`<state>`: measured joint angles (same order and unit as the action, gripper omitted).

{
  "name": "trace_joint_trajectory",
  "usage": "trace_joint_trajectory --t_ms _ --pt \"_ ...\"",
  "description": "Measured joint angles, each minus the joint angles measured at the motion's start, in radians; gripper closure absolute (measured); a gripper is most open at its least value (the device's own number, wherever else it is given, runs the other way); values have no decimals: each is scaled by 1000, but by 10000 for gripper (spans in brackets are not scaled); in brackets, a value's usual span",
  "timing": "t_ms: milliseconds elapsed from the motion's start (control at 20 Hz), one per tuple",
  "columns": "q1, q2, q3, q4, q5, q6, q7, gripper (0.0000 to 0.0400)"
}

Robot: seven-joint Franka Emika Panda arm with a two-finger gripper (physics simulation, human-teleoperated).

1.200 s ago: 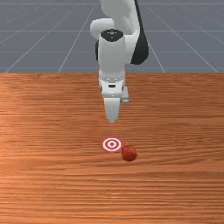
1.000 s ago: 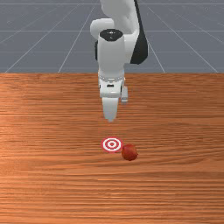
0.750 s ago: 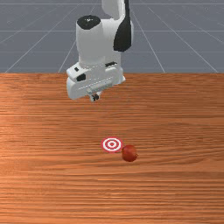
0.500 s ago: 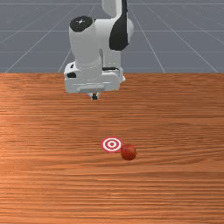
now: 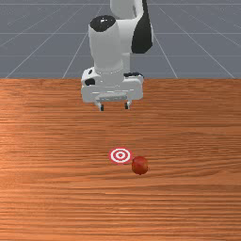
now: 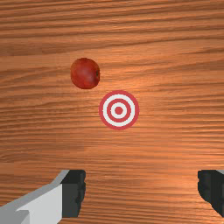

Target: Pick the apple to the marker

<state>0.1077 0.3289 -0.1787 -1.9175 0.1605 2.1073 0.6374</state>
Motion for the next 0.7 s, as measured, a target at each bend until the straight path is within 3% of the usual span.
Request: trace_joint_trajectory --t_ms 350,700 --pt "47 287 71 335 54 -5 59 1" --pt "83 516 65 452 34 30 132 0"
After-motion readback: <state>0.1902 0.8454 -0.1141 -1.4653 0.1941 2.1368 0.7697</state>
